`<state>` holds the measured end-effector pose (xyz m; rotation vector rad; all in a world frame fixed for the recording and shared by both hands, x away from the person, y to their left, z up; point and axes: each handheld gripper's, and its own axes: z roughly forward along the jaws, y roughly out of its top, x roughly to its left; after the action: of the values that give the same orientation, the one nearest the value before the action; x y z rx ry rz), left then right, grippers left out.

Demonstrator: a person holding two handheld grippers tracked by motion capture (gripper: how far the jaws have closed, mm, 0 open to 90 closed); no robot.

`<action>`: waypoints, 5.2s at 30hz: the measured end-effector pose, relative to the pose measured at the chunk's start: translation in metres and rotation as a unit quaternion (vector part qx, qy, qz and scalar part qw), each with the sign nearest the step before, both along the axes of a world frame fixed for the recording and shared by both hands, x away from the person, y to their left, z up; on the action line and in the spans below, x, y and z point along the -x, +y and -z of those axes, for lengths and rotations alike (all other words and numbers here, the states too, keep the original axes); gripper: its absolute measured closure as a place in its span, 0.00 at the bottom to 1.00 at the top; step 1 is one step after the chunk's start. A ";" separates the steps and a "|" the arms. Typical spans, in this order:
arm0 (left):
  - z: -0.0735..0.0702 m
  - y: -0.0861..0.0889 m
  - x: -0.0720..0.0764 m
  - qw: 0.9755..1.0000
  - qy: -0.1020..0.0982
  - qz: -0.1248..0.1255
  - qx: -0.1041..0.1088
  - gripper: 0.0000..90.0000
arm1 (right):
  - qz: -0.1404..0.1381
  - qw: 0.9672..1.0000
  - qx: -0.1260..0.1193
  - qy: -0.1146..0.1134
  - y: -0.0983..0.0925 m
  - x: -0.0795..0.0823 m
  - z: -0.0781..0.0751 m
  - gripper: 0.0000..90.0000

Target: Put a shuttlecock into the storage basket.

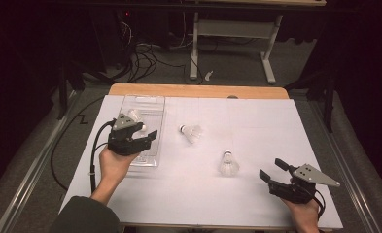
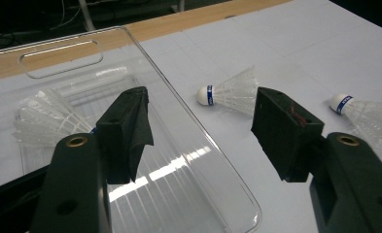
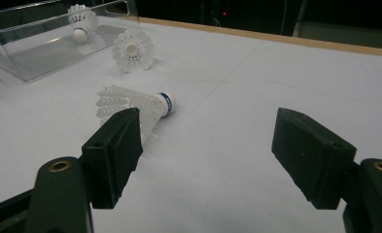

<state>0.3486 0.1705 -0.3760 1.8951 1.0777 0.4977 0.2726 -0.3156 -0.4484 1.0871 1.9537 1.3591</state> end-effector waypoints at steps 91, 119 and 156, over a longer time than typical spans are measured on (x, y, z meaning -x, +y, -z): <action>0.021 -0.004 0.049 0.999 -0.006 0.033 0.027 0.40 | 0.000 1.000 -0.007 -0.005 -0.001 0.001 -0.001 0.30; 0.023 -0.018 0.041 0.998 -0.002 0.052 0.027 0.41 | 0.001 1.000 -0.009 -0.003 -0.001 0.001 -0.001 0.30; 0.018 -0.037 0.025 0.998 -0.002 0.064 0.023 0.42 | 0.000 1.000 -0.012 -0.004 -0.002 0.001 -0.001 0.30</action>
<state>0.3231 0.1338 -0.3943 1.9072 0.9505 0.3991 0.2714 -0.3172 -0.4474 1.0917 1.9361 1.3879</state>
